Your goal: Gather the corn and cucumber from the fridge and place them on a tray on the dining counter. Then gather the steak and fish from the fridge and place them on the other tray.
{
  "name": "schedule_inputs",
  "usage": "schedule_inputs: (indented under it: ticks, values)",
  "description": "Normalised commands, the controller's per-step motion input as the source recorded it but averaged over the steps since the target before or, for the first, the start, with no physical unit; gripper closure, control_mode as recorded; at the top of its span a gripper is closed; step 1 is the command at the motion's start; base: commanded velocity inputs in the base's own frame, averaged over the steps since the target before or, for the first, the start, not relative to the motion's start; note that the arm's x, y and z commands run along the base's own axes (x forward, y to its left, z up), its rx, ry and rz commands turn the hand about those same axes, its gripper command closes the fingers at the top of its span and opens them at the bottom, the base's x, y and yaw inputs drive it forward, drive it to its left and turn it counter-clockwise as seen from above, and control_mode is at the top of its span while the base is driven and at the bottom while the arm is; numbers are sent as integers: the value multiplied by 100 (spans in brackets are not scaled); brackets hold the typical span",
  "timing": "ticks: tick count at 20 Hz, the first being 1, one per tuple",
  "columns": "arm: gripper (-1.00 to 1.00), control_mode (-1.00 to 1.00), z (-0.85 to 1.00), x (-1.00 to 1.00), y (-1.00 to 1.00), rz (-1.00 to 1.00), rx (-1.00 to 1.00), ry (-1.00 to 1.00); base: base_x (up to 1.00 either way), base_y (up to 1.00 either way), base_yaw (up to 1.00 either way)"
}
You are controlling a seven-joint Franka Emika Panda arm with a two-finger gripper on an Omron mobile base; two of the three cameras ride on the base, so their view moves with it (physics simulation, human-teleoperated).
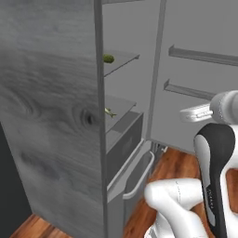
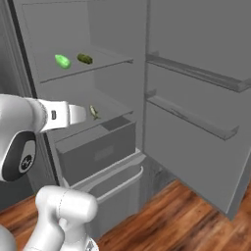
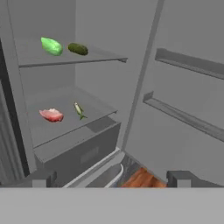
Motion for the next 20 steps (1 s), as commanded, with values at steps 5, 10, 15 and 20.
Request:
schedule_inputs:
  ticks: [5,10,15,20]
  values:
    - [-100,100,0,0,0,0,0,0,15,-5,30]
    - [-100,100,0,0,0,0,0,0,0,-10,39]
    - [-100,100,0,0,0,0,0,0,0,-51,32]
    - [-100,100,0,0,0,0,0,0,-7,-61,30]
